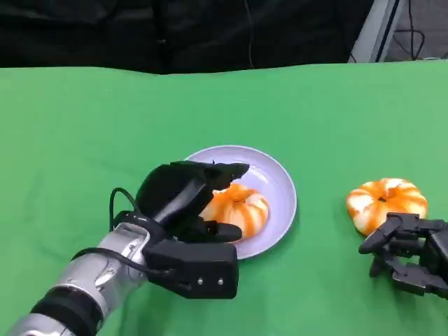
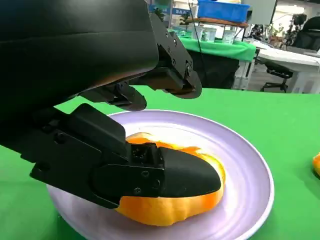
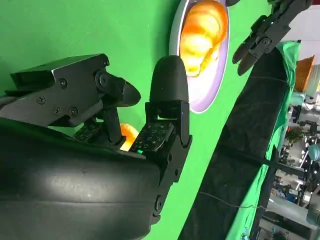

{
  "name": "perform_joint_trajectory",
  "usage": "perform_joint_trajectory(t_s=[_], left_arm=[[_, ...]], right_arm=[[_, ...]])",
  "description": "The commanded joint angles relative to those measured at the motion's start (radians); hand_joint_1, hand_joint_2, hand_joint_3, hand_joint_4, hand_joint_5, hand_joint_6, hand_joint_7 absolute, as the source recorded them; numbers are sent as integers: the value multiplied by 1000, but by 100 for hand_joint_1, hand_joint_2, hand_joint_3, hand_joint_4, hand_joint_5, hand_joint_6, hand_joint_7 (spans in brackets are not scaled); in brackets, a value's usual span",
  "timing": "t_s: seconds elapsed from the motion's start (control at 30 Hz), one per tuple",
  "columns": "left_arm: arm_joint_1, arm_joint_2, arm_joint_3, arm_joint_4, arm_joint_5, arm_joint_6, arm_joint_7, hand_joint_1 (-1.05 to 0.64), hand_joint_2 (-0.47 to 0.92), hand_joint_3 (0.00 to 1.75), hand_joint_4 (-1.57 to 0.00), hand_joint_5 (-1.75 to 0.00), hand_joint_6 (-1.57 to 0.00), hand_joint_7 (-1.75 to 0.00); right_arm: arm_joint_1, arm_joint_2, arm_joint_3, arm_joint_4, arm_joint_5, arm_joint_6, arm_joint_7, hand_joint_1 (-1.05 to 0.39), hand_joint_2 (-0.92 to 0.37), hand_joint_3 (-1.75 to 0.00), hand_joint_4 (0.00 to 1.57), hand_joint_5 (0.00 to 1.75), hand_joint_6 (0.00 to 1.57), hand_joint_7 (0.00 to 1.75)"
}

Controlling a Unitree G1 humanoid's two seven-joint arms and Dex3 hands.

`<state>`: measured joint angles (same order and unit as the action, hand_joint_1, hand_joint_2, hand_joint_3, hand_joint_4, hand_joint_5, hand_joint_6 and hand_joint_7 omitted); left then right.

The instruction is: Grasp the bread from the table and place it into the plate.

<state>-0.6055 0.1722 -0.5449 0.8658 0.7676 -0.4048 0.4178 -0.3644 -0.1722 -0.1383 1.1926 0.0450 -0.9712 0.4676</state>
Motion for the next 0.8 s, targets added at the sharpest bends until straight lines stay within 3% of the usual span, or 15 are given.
perform_joint_trajectory(t_s=[0.03,0.8], left_arm=[[20,18,8,-17,-15,-1,-17,-100,92,51,-52,0,-47,0],[62,42,38,-99,-44,-7,-58,-97,92,49,-52,0,-47,0]], right_arm=[[4,-14,-4,-1,3,-7,-7,10,-75,-74,91,135,100,88],[5,-12,-5,0,11,-2,4,10,-77,-73,90,134,97,93]])
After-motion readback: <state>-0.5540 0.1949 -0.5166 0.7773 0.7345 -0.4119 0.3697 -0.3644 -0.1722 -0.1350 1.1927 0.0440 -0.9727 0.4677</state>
